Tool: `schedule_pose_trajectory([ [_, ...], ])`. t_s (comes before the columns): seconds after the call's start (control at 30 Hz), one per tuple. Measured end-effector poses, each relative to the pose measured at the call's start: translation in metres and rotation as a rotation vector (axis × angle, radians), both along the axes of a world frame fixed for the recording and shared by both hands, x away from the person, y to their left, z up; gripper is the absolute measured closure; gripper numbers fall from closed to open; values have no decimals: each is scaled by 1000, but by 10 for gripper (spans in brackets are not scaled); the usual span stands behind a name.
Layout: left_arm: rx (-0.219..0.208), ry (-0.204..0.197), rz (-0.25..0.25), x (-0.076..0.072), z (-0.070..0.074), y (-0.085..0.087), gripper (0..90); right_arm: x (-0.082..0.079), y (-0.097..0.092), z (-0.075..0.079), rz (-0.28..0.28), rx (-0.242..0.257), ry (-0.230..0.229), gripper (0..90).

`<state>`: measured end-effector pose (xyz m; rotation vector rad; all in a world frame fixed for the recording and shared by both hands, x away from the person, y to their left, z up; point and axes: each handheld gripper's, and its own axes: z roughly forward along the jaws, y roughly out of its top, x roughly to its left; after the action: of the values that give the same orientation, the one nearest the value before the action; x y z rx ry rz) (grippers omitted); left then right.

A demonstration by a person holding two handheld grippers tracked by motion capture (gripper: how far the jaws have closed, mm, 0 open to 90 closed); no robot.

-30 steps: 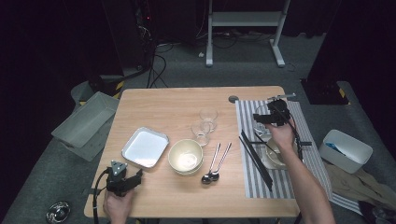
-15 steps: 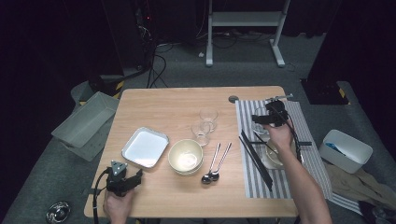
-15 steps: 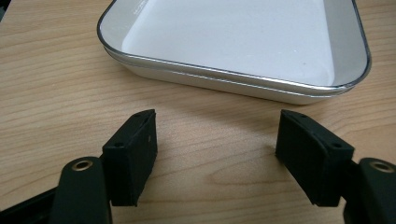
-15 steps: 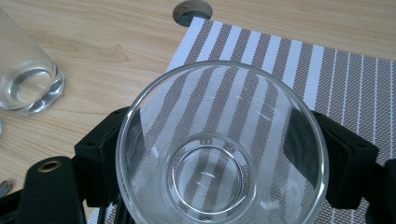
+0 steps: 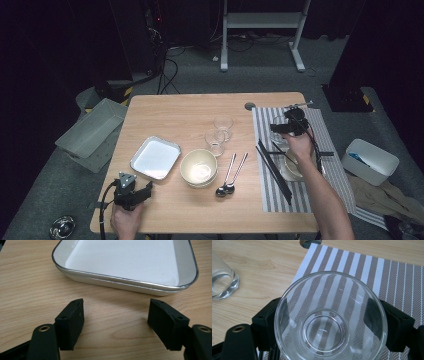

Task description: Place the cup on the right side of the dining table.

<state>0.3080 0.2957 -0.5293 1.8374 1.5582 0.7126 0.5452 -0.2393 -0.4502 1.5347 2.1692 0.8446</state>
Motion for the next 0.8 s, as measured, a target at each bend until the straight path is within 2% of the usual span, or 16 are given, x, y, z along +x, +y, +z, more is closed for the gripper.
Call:
schedule_pose_trajectory([
  [0.27, -2, 2, 0, 0, 0, 0, 297, 2, 2, -3, 2, -10, 18, 178],
  [0.57, -4, 1, 1, 0, 0, 0, 297, 5, 6, -8, 2, -49, 37, 177],
  [0.8, -4, 0, 1, 0, 0, -1, 297, 5, 4, -7, 16, -21, 52, 165],
])
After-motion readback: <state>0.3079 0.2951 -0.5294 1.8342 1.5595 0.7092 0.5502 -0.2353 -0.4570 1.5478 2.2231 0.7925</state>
